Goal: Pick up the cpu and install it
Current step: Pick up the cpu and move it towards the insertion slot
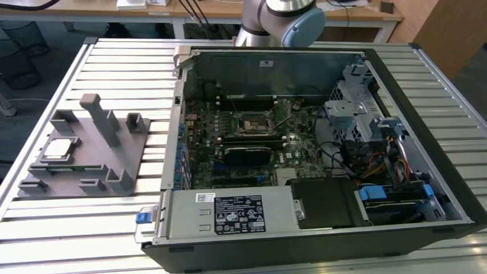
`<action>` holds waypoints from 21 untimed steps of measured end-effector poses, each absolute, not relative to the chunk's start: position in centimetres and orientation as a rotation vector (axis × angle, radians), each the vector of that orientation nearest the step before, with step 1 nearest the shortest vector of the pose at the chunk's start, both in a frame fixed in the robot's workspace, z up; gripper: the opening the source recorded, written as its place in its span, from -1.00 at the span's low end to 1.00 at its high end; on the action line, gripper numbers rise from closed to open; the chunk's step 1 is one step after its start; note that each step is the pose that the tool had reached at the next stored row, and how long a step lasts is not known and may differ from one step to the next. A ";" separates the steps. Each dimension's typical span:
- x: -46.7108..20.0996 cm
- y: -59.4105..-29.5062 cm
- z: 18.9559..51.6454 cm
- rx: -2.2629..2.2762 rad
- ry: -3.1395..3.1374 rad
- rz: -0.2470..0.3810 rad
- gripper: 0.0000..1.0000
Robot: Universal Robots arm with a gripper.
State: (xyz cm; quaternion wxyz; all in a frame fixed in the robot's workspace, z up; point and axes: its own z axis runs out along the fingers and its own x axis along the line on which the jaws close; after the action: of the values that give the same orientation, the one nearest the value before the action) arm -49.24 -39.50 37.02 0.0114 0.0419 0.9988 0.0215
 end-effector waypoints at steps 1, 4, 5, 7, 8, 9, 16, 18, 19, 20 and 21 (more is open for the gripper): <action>-49.3 -39.5 37.0 0.131 3.115 0.067 -0.79; -49.3 -39.5 37.0 0.131 3.115 0.067 -0.79; -49.3 -39.5 36.9 0.131 3.115 0.067 -0.79; -49.3 -39.5 36.8 0.131 3.115 0.067 -0.79; -49.3 -39.5 36.8 0.131 3.115 0.067 -0.79; -49.3 -39.5 36.8 0.131 3.115 0.067 -0.79; -49.3 -39.5 36.5 0.131 3.115 0.067 -0.79; -49.3 -39.5 36.4 0.131 3.115 0.067 -0.79; -49.3 -39.5 36.3 0.131 3.115 0.067 -0.79; -49.3 -39.5 36.3 0.131 3.115 0.067 -0.79; -49.3 -39.5 36.2 0.131 3.115 0.067 -0.79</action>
State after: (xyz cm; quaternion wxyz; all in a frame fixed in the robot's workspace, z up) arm -49.27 -39.49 36.23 0.0114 0.0419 0.9988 0.0215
